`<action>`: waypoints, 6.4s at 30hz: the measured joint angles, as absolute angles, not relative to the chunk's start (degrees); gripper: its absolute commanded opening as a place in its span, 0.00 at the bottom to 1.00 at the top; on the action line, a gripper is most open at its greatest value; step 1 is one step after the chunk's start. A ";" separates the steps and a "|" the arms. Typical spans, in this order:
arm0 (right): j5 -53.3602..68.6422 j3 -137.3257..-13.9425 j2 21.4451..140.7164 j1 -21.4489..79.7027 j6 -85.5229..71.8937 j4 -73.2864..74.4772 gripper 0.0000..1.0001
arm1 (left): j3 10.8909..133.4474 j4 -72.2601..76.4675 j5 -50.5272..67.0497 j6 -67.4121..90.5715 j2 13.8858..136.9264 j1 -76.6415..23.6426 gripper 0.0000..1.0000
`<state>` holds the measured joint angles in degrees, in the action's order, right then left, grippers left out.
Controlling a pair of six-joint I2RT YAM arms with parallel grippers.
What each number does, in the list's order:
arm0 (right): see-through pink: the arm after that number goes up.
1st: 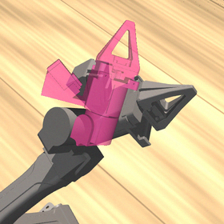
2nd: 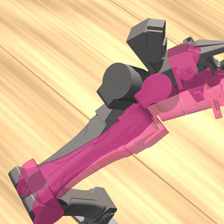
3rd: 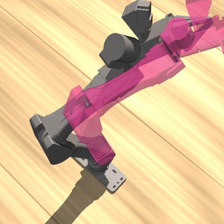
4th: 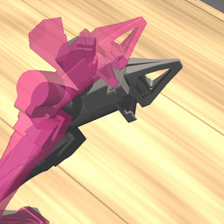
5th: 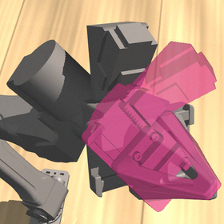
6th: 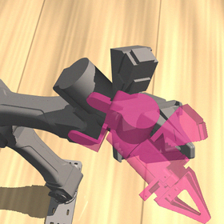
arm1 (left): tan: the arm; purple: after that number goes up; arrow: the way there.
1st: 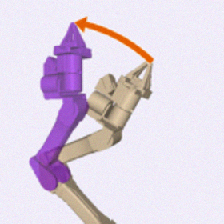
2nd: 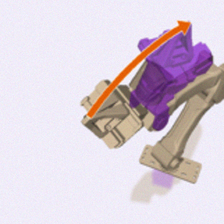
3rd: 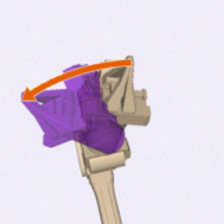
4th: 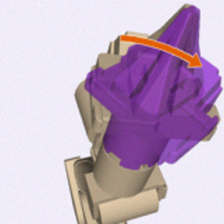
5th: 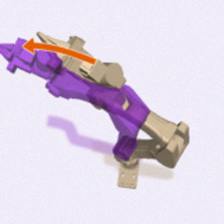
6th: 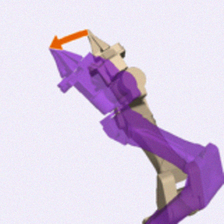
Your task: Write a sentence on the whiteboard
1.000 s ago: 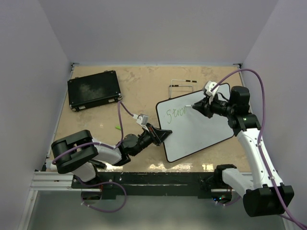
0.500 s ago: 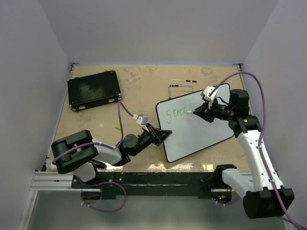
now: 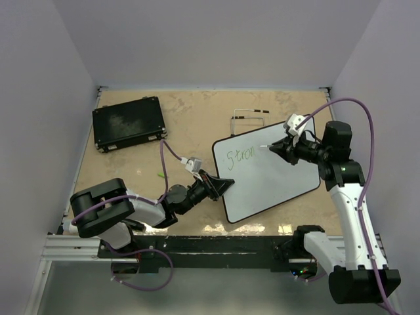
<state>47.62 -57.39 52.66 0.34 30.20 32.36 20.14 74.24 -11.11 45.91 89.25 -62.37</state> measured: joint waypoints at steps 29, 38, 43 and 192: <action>53.32 -54.26 52.60 -3.46 29.28 31.24 0.00 | 19.75 74.65 -11.03 45.89 89.08 -62.37 0.00; 54.92 -54.26 52.60 -3.51 29.30 31.24 0.00 | 19.75 74.59 -11.00 45.89 89.01 -62.37 0.00; 55.07 -54.24 52.60 -4.01 29.30 31.24 0.00 | 19.75 74.59 -11.00 45.89 89.01 -62.37 0.00; 47.94 -61.43 54.89 -7.51 30.48 34.68 0.00 | 18.85 74.48 -10.55 45.45 87.94 -62.28 0.00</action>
